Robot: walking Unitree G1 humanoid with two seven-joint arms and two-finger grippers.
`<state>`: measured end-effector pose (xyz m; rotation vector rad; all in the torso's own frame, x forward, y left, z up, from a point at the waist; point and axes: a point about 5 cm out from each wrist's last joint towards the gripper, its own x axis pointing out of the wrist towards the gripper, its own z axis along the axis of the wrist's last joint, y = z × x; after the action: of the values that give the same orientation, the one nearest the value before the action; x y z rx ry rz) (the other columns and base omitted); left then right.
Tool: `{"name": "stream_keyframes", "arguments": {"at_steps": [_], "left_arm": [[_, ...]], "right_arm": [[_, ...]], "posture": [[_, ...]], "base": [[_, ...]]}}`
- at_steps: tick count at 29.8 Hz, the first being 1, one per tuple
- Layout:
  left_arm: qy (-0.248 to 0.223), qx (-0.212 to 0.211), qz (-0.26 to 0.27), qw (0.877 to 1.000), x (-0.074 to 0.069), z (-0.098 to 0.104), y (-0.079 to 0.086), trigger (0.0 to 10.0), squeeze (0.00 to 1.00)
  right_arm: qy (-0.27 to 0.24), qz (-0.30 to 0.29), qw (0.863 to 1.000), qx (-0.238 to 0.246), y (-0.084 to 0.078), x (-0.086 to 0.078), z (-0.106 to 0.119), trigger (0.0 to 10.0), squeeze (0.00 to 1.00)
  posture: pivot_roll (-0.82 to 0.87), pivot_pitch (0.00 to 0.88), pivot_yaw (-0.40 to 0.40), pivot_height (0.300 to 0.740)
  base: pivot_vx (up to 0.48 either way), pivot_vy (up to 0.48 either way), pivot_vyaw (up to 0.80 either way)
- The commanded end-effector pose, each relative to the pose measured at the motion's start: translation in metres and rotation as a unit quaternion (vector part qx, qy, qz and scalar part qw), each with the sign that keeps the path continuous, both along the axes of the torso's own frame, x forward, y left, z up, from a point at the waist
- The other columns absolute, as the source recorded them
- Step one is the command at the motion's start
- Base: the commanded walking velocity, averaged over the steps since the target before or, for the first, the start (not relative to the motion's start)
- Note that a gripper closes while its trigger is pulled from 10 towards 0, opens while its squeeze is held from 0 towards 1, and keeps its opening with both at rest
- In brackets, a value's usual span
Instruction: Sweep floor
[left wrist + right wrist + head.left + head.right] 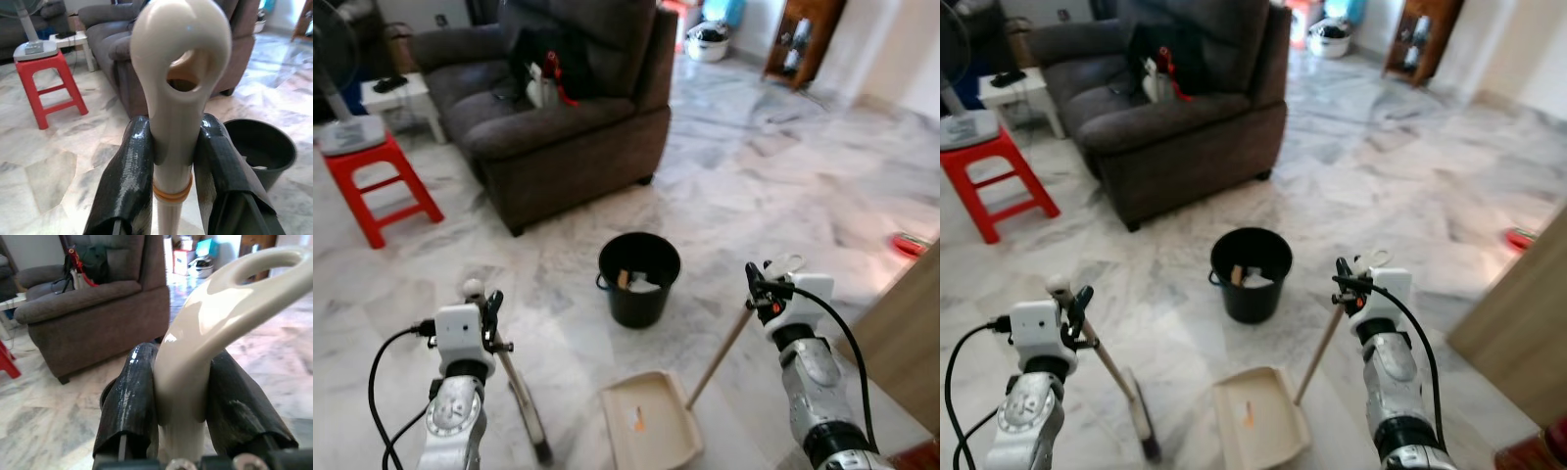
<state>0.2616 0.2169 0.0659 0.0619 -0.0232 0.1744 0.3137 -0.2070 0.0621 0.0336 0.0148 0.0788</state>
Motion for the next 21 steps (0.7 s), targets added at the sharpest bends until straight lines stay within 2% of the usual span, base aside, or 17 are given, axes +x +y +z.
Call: {"name": "stream_keyframes", "arguments": {"at_steps": [1,21], "left_arm": [[-0.017,0.008,0.001,1.0,0.003,0.0079,0.0002,10.0,0.0],[-0.017,0.008,-0.015,1.0,0.0043,0.0074,-0.0039,10.0,0.0]], "right_arm": [[-0.018,-0.004,1.0,0.001,-0.0016,0.0052,0.0096,10.0,0.0],[-0.01,-0.009,1.0,-0.002,-0.0027,0.0027,0.005,10.0,0.0]], "posture": [[-0.02,0.0,-0.007,0.74],[-0.03,0.0,0.003,0.74]], "base": [[0.0,0.0,0.0],[0.0,0.0,-0.79]]}}
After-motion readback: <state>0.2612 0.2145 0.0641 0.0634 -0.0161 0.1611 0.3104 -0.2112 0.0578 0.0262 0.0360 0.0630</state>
